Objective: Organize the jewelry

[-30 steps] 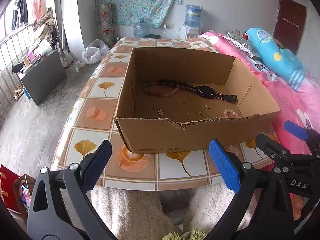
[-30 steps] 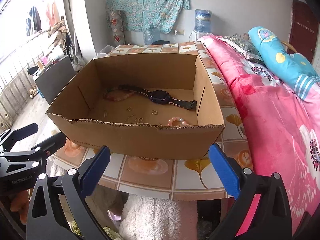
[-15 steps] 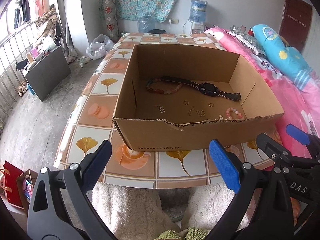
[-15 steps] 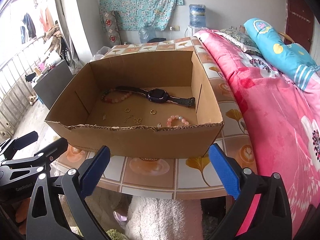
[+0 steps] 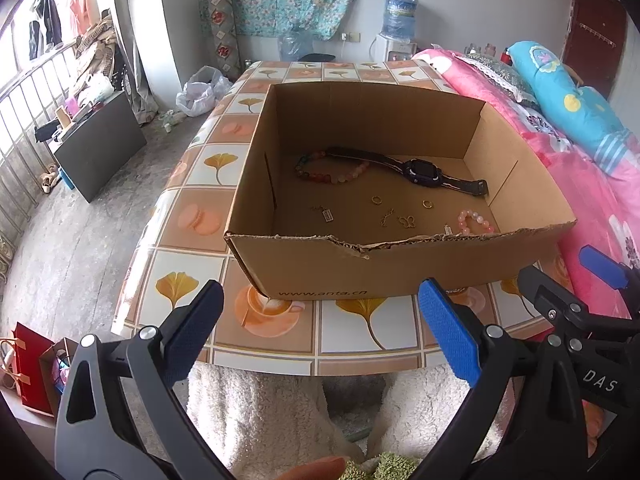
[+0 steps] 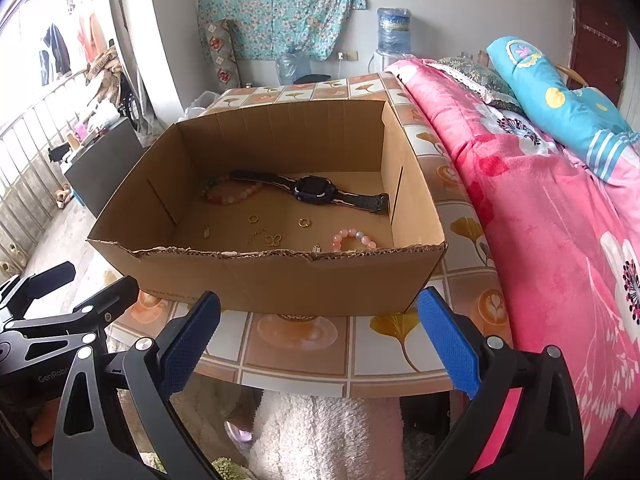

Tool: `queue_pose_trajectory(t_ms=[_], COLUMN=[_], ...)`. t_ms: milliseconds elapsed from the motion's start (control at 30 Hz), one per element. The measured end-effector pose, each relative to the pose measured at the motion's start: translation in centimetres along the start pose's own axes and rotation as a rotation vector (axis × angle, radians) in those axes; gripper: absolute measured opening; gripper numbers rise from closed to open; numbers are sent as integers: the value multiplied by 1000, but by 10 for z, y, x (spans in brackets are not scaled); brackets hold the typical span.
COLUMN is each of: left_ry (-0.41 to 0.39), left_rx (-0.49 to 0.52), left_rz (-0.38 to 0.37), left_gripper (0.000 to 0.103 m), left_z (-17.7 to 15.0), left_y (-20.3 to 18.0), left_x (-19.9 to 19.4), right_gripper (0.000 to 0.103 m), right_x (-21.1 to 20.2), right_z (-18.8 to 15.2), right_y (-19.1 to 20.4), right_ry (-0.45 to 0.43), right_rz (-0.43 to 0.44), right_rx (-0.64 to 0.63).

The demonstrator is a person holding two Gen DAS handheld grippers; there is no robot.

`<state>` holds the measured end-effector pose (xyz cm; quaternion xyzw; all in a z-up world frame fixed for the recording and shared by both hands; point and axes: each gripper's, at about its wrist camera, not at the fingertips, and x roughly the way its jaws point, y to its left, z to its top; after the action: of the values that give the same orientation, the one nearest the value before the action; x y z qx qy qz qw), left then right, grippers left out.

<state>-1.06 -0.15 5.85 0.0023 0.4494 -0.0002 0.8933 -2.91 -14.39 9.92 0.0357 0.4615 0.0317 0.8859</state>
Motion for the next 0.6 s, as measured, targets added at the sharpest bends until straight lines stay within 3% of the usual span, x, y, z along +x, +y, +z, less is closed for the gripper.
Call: queue_pose_trajectory(t_ms=[600], left_ry=[45], left_rx=[-18], left_rz=[6], left_gripper=[94], left_z=[3], left_y=[-1], left_x=[14], right_gripper=[96], right_x=[13], right_z=[3], right_y=[0], right_ry=[44], right_rz=[-10], right_rx=[9])
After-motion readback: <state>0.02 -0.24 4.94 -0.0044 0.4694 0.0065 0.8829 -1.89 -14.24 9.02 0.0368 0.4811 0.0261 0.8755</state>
